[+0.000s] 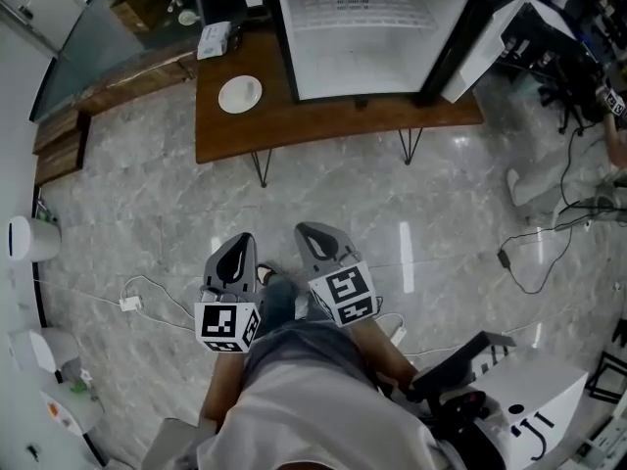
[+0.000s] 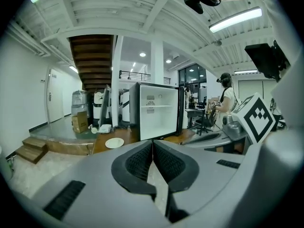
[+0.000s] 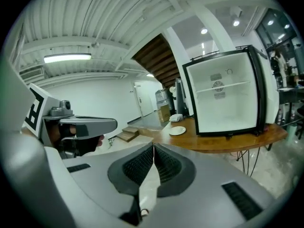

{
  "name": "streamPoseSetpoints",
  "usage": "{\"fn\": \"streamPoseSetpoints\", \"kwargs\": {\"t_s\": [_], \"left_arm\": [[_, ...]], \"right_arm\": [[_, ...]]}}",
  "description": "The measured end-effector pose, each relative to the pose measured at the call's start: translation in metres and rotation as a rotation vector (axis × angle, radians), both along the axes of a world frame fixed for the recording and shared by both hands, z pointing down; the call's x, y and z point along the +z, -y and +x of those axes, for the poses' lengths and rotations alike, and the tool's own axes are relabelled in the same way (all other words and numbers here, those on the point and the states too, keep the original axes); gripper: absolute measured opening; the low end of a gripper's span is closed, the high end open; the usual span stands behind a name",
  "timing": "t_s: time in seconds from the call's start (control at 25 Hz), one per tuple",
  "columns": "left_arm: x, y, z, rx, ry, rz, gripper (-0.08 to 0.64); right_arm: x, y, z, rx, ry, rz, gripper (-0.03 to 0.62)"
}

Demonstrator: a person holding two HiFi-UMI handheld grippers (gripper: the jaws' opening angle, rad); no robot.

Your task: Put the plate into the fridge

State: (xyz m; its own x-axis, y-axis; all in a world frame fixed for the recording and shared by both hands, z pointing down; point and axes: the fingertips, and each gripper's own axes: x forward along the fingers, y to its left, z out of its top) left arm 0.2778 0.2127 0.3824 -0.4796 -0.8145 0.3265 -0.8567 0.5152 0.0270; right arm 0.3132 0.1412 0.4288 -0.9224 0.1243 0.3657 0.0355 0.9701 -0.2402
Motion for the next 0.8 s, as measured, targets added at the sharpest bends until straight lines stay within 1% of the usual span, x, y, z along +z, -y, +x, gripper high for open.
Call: {"fn": "streamPoseSetpoints", "kwargs": {"t_s": [0.08, 0.2, 0.28, 0.36, 0.48, 0.6, 0.72, 0.8], "left_arm": [[0.004, -0.004, -0.013, -0.011, -0.018, 0.009, 0.020], [0.007, -0.015, -0.041, -0.033, -0.033, 0.031, 0.020], [0.008, -0.021, -0.064, -0.042, -0.049, 0.062, 0.020], [0.006, -0.026, -0.094, -0.045, -0.065, 0.098, 0.020], [0.000, -0.039, -0.149, -0.035, -0.067, 0.126, 0.020], [-0.006, -0.066, -0.204, -0.020, -0.078, 0.138, 0.020], [-0.006, -0.099, -0.263, -0.013, -0.114, 0.146, 0.020], [-0.001, -0.117, -0.300, -0.012, -0.123, 0.129, 0.020]], "right_arm": [[0.006, -0.011, -0.013, -0.039, -0.019, -0.018, 0.017], [0.012, -0.033, -0.036, -0.115, -0.049, -0.016, 0.017], [0.015, -0.048, -0.054, -0.185, -0.063, -0.016, 0.017], [0.015, -0.058, -0.079, -0.214, -0.071, -0.004, 0.017], [0.011, -0.070, -0.130, -0.212, -0.086, 0.031, 0.017], [0.006, -0.088, -0.184, -0.202, -0.109, 0.067, 0.017], [0.003, -0.104, -0.238, -0.160, -0.134, 0.077, 0.017], [0.004, -0.112, -0.270, -0.131, -0.153, 0.086, 0.017]]}}
